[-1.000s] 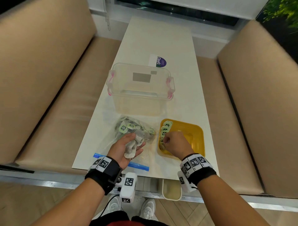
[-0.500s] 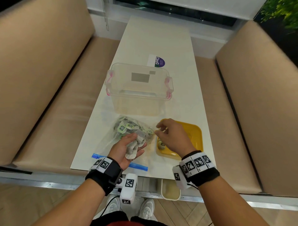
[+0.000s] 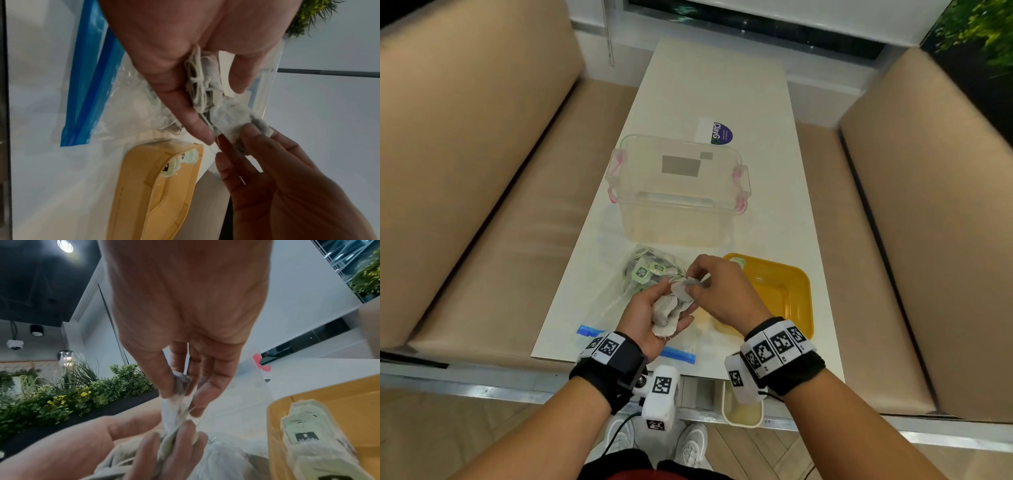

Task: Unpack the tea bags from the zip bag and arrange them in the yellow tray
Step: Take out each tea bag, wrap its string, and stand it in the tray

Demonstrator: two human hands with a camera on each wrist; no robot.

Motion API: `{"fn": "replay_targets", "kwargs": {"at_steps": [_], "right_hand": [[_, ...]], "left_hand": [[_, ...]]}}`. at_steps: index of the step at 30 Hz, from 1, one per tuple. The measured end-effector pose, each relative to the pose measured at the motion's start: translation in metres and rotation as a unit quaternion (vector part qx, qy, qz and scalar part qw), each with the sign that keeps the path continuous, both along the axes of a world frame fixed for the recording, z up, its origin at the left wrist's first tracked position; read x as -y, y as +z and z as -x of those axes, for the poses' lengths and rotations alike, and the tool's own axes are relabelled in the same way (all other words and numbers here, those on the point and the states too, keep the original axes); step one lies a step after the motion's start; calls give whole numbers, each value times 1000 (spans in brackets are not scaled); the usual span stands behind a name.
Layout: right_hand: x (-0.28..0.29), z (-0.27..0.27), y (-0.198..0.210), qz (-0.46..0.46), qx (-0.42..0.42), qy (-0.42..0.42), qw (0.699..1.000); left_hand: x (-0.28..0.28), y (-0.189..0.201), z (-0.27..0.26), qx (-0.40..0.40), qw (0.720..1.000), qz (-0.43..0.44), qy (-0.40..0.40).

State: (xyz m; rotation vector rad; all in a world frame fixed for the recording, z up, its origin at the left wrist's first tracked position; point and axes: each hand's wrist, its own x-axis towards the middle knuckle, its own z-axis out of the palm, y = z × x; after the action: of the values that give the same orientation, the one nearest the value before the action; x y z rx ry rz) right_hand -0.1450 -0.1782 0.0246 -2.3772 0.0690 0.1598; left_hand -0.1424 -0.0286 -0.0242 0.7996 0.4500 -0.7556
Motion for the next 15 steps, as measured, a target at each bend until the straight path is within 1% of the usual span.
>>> {"fn": "replay_targets", "kwargs": {"at_steps": [3, 5, 7, 9, 11, 13, 15], "right_hand": [[-1, 7, -1, 10, 73, -3, 997], [-5, 13, -7, 61, 134, 25, 989], [-12, 18, -15, 114, 161, 70, 978], [-19, 25, -23, 125, 141, 110, 976], [-23, 30, -27, 116, 100, 133, 979], [-23, 33, -27, 90, 68, 130, 985], [-21, 32, -22, 37, 76, 102, 991]], "left_hand": [[0, -1, -2, -3, 1000, 13, 16], [2, -3, -3, -15, 999, 35, 29], [4, -5, -3, -36, 996, 59, 54], [5, -10, -4, -50, 995, 60, 63], [4, -13, -5, -51, 996, 53, 59], [3, -15, -6, -53, 996, 44, 64], [2, -17, -7, -60, 994, 53, 78]]}}
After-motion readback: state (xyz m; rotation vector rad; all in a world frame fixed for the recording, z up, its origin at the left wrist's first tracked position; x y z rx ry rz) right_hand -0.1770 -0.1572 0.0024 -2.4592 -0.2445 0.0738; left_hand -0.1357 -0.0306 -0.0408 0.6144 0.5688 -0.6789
